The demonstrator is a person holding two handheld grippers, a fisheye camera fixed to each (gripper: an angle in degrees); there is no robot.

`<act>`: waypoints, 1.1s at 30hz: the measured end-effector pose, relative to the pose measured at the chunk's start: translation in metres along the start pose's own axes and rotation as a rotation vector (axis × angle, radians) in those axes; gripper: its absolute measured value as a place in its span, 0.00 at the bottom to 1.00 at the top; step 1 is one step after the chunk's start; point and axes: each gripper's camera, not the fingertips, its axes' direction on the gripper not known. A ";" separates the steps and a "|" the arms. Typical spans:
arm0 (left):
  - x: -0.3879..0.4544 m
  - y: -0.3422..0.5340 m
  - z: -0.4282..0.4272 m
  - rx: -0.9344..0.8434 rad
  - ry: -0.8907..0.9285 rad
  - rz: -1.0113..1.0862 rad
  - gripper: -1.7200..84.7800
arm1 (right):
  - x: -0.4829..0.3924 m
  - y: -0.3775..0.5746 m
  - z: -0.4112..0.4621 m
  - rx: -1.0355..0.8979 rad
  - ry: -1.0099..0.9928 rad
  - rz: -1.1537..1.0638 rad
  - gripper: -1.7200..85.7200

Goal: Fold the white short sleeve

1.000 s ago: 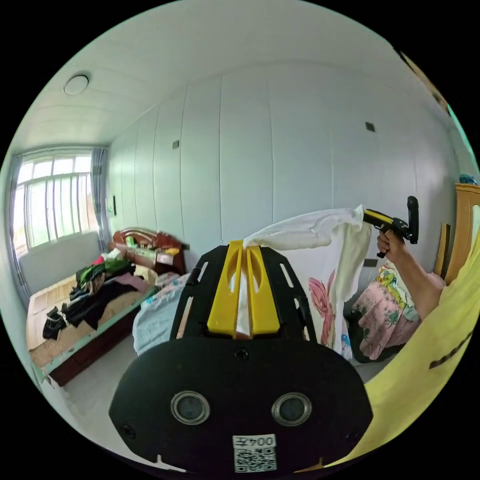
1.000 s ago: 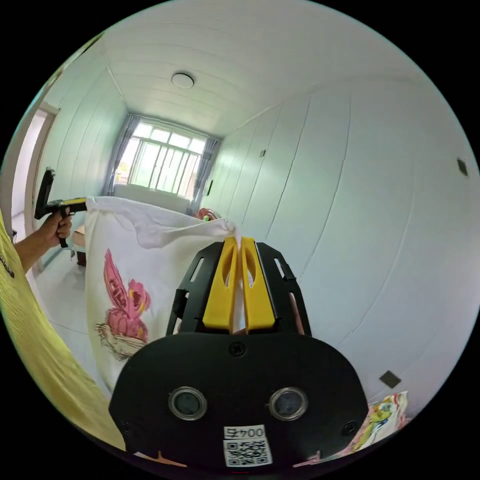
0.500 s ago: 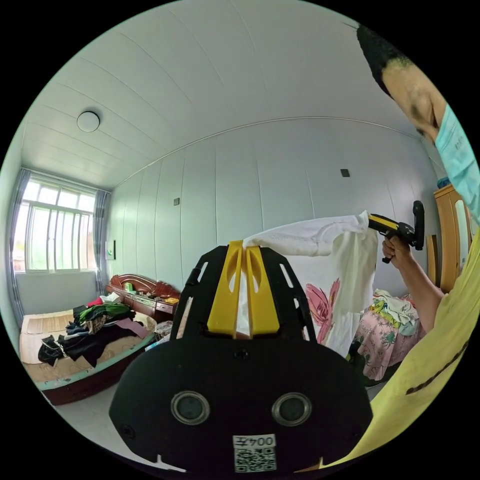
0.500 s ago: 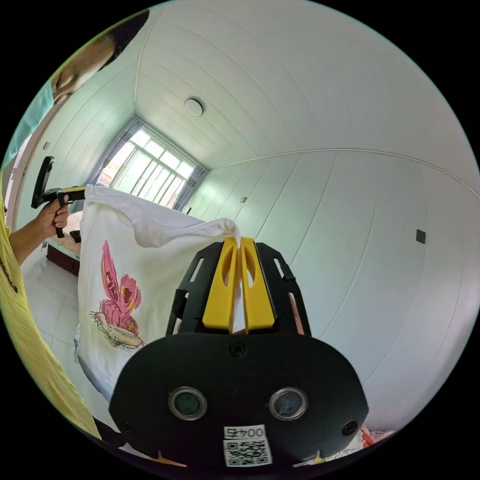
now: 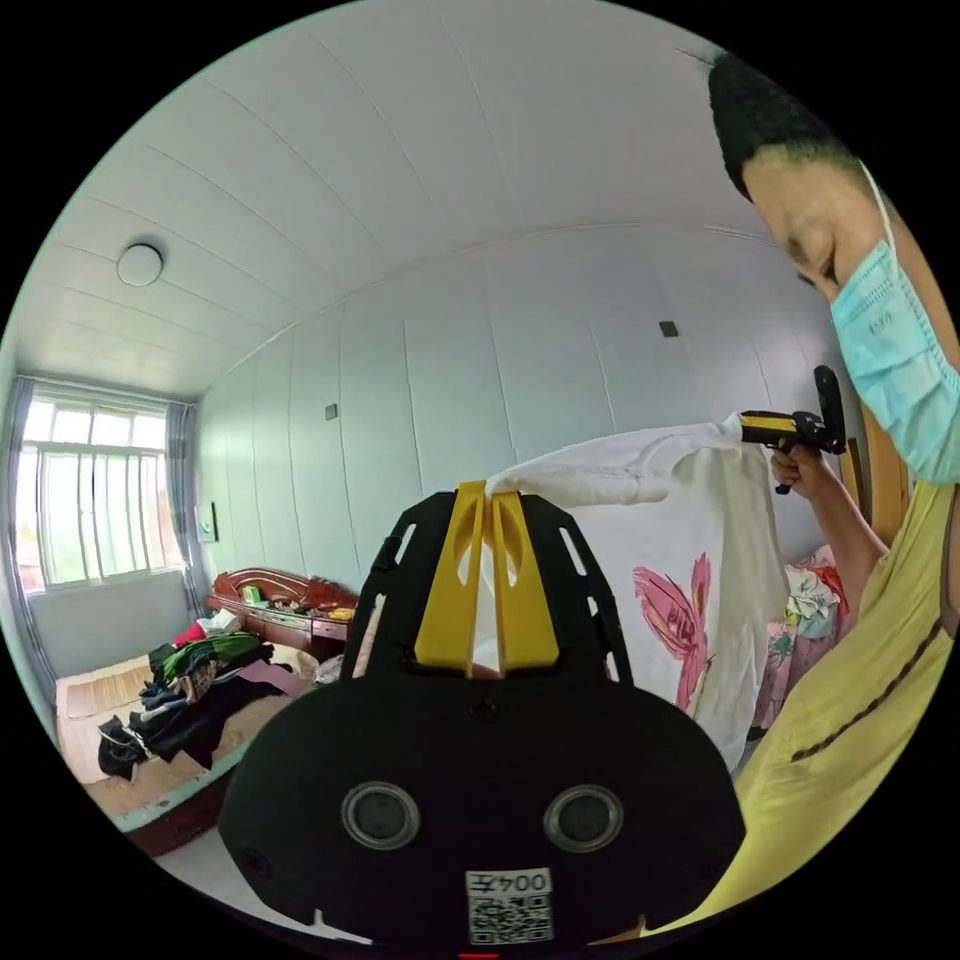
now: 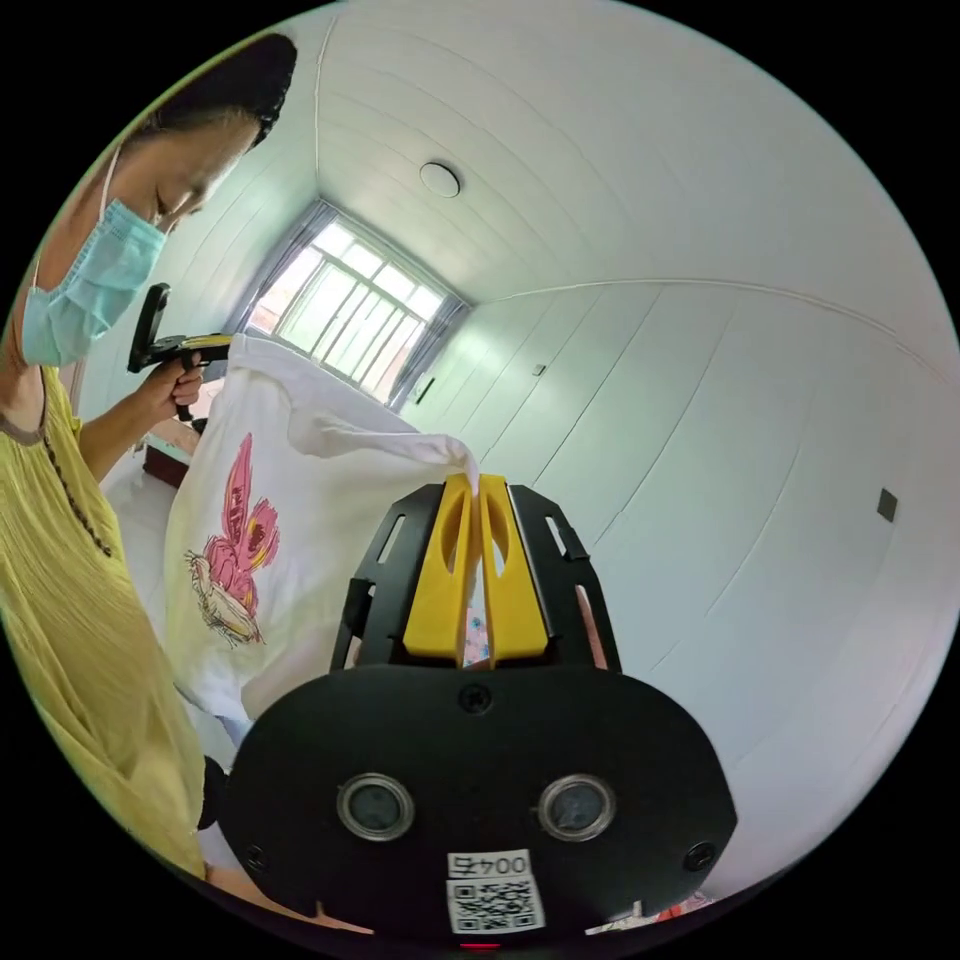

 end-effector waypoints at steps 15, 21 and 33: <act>-0.050 0.194 0.476 -0.680 0.030 0.016 0.03 | 0.099 0.137 0.458 -0.606 -0.367 0.262 0.01; -0.072 0.365 0.670 -0.972 0.003 -0.095 0.03 | 0.088 0.250 0.654 -0.840 -0.518 0.444 0.01; -0.122 0.608 0.896 -1.327 -0.046 -0.273 0.15 | 0.062 0.373 0.841 -1.053 -0.349 0.821 0.11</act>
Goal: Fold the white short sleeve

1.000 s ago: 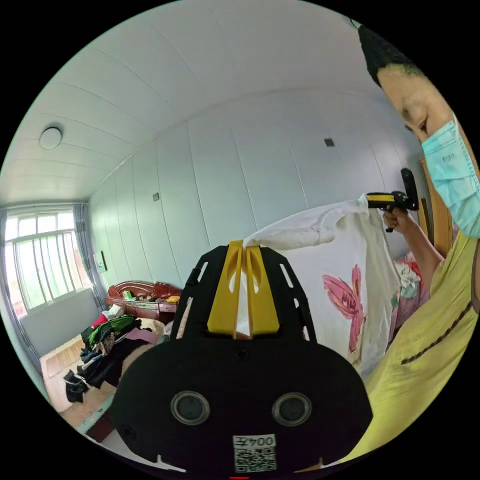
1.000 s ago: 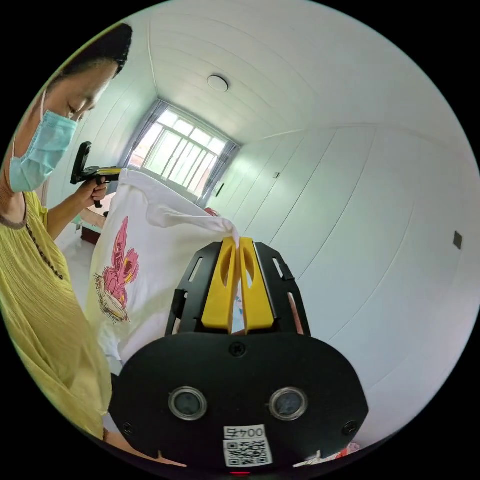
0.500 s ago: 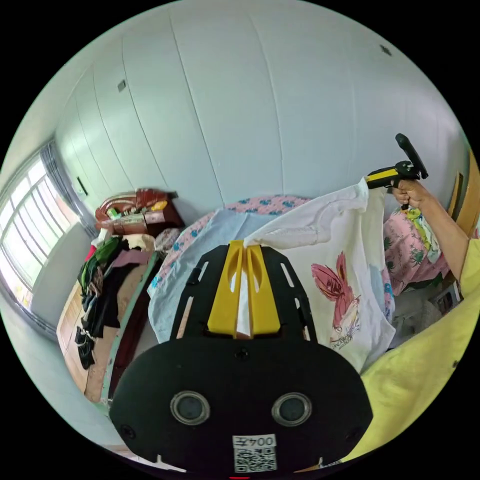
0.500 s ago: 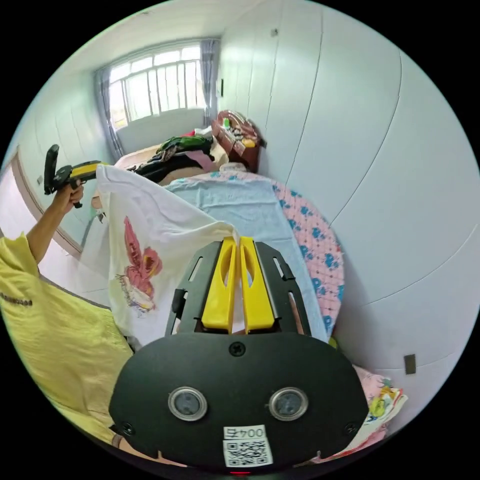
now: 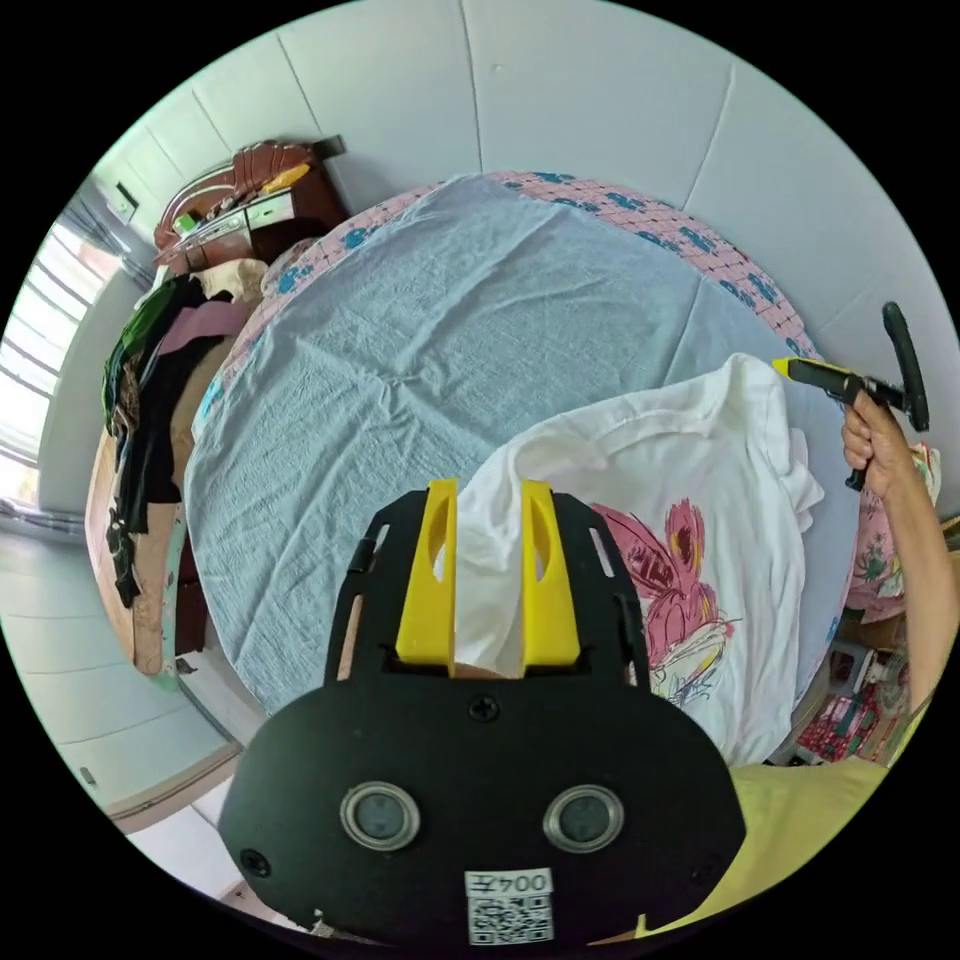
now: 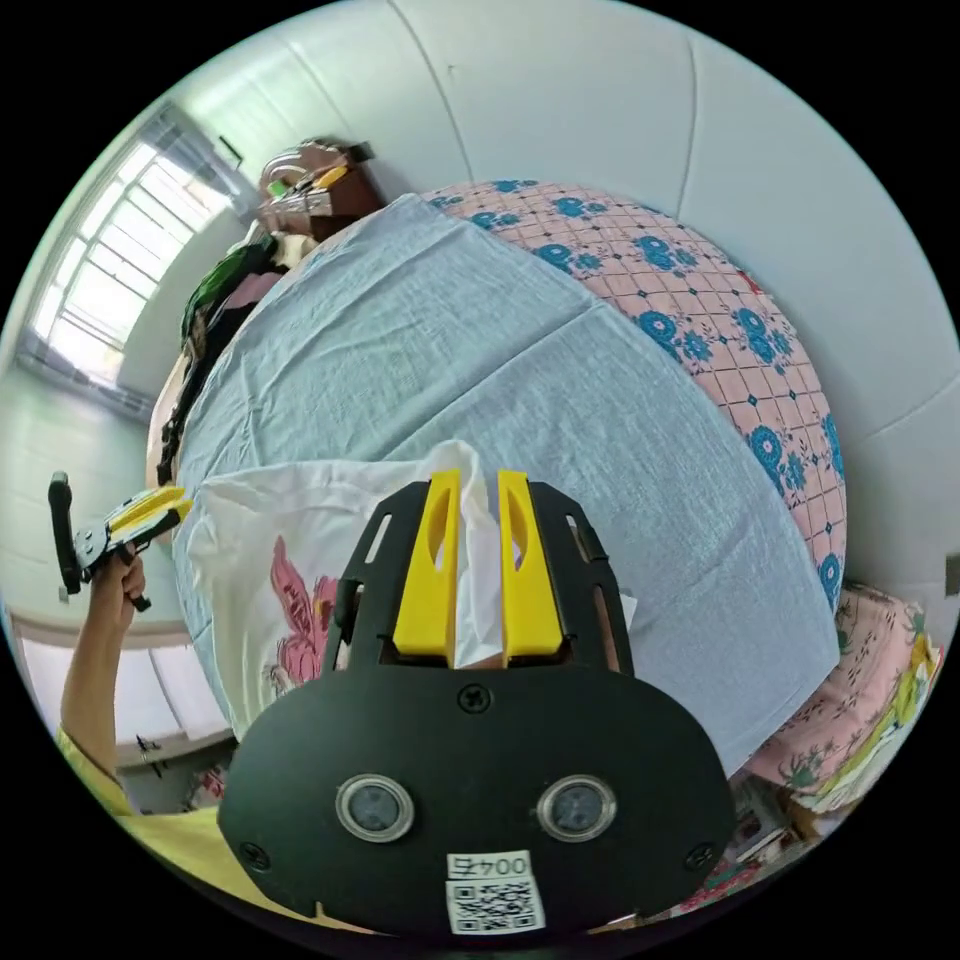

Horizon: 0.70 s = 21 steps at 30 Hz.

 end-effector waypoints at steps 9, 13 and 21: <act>-0.107 0.018 0.061 0.127 0.286 0.119 0.14 | -0.032 0.080 -0.065 0.101 -0.201 -0.104 0.09; -0.144 0.071 0.144 0.092 0.263 0.183 0.12 | -0.081 0.186 -0.023 -0.153 -0.140 -0.173 0.09; -0.219 0.087 0.271 0.075 0.608 -0.092 0.15 | -0.124 0.262 0.038 -0.384 -0.001 -0.124 0.08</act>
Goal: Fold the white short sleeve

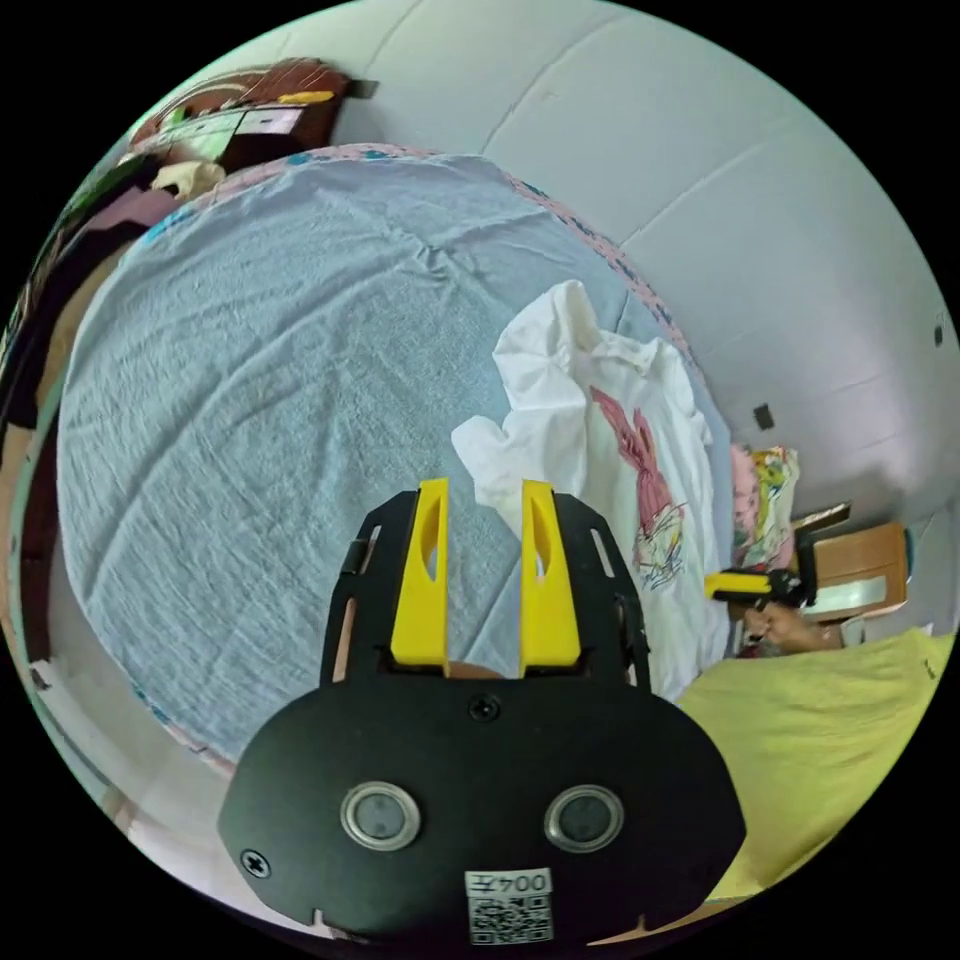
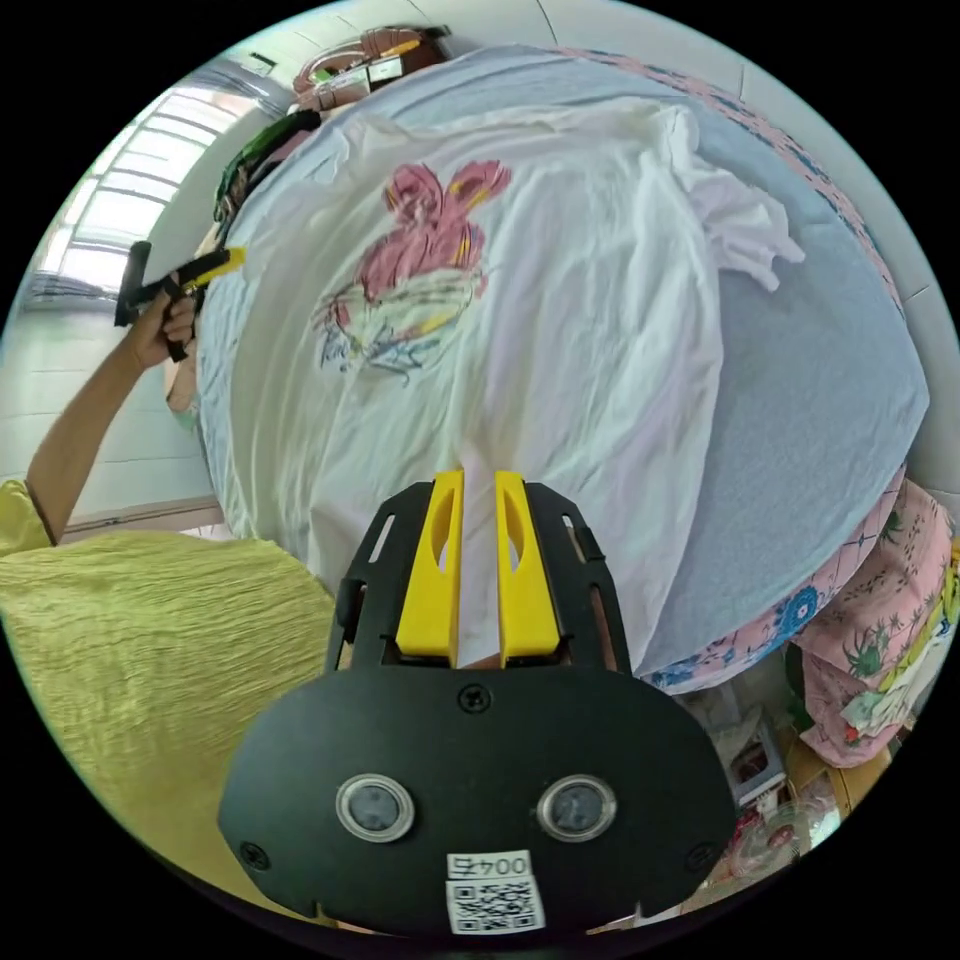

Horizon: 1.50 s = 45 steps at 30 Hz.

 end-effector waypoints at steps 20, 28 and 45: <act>-0.031 0.011 0.041 0.098 -0.164 0.308 0.08 | -0.025 -0.039 -0.012 -0.046 0.105 0.062 0.04; -0.050 0.010 0.122 -0.057 -0.103 0.366 0.19 | -0.035 -0.045 -0.013 -0.062 0.138 0.052 0.04; -0.112 -0.042 0.094 -0.138 -0.380 -0.122 0.05 | -0.037 -0.044 -0.015 -0.065 0.112 0.077 0.04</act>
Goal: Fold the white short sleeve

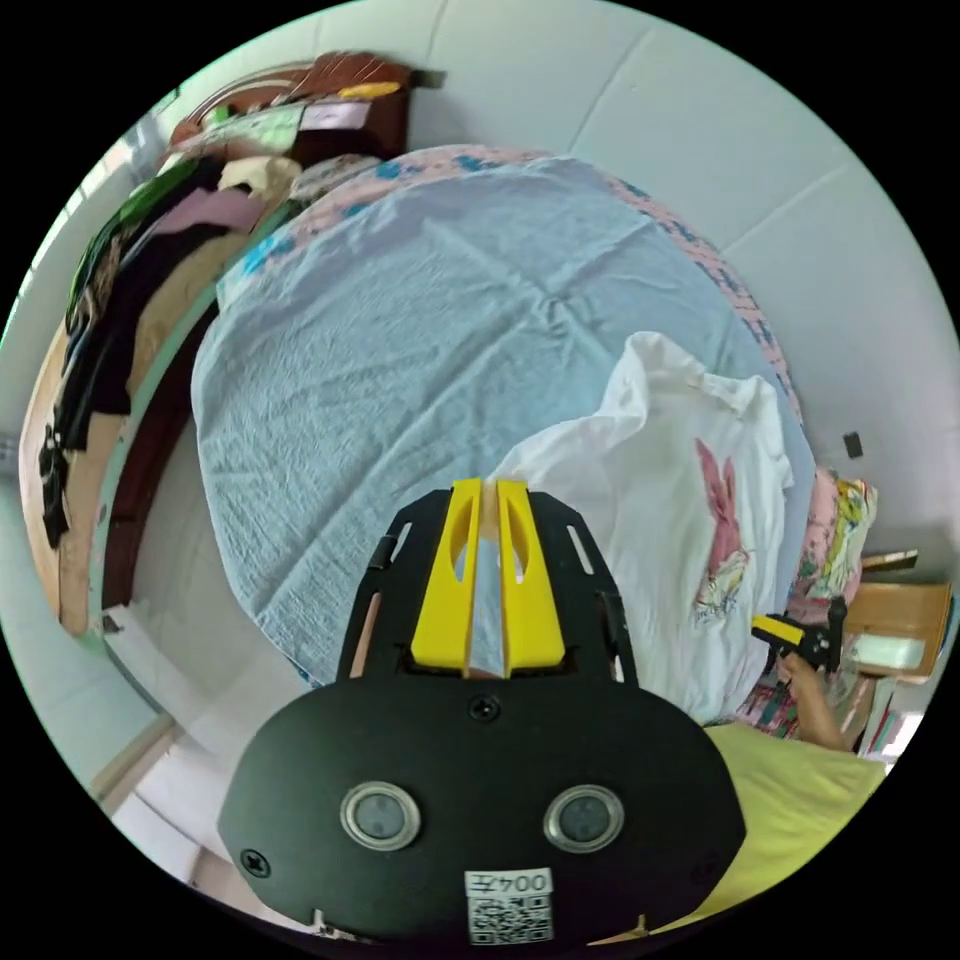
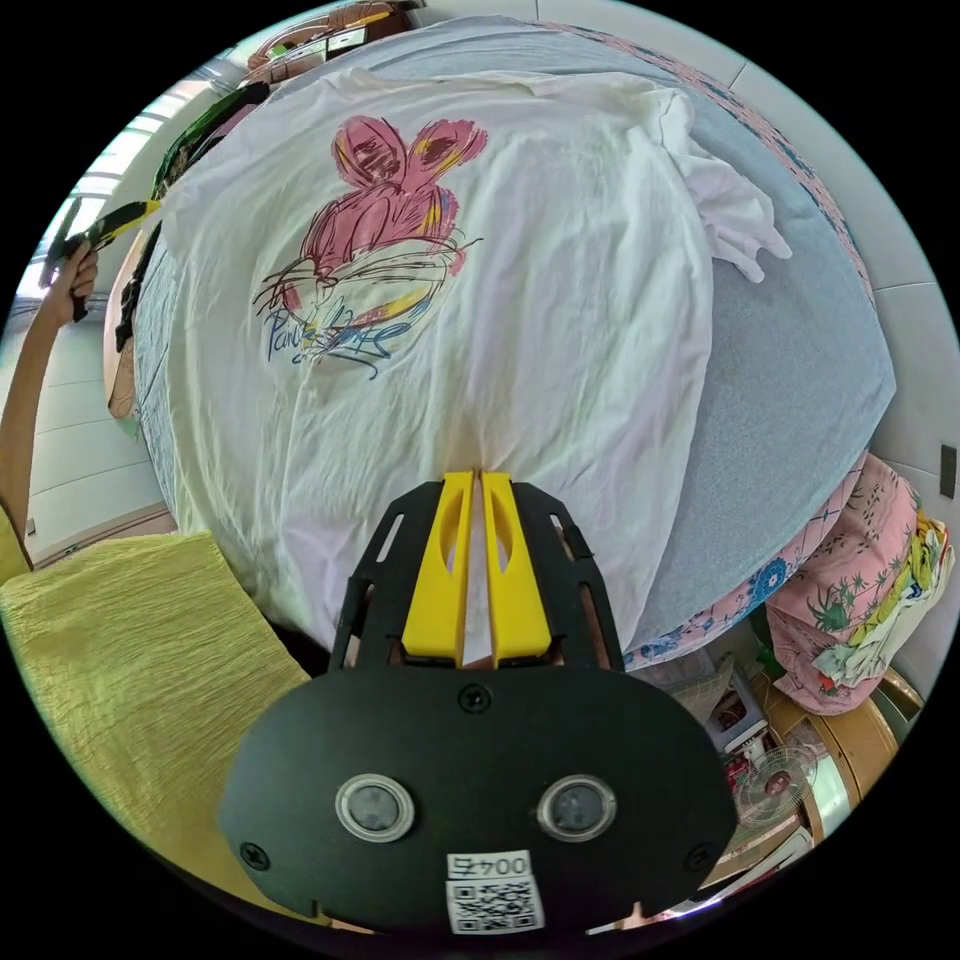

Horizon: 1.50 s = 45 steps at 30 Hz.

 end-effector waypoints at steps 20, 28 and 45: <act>0.114 0.002 0.037 0.073 -0.250 0.134 0.08 | -0.010 0.016 0.006 -0.008 0.034 0.000 0.05; 0.180 0.052 -0.031 0.384 -0.062 0.157 0.06 | -0.010 0.043 0.012 0.063 0.043 -0.012 0.06; 0.486 0.146 0.013 0.297 0.127 0.470 0.05 | 0.239 0.027 -0.062 0.505 -0.363 0.357 0.14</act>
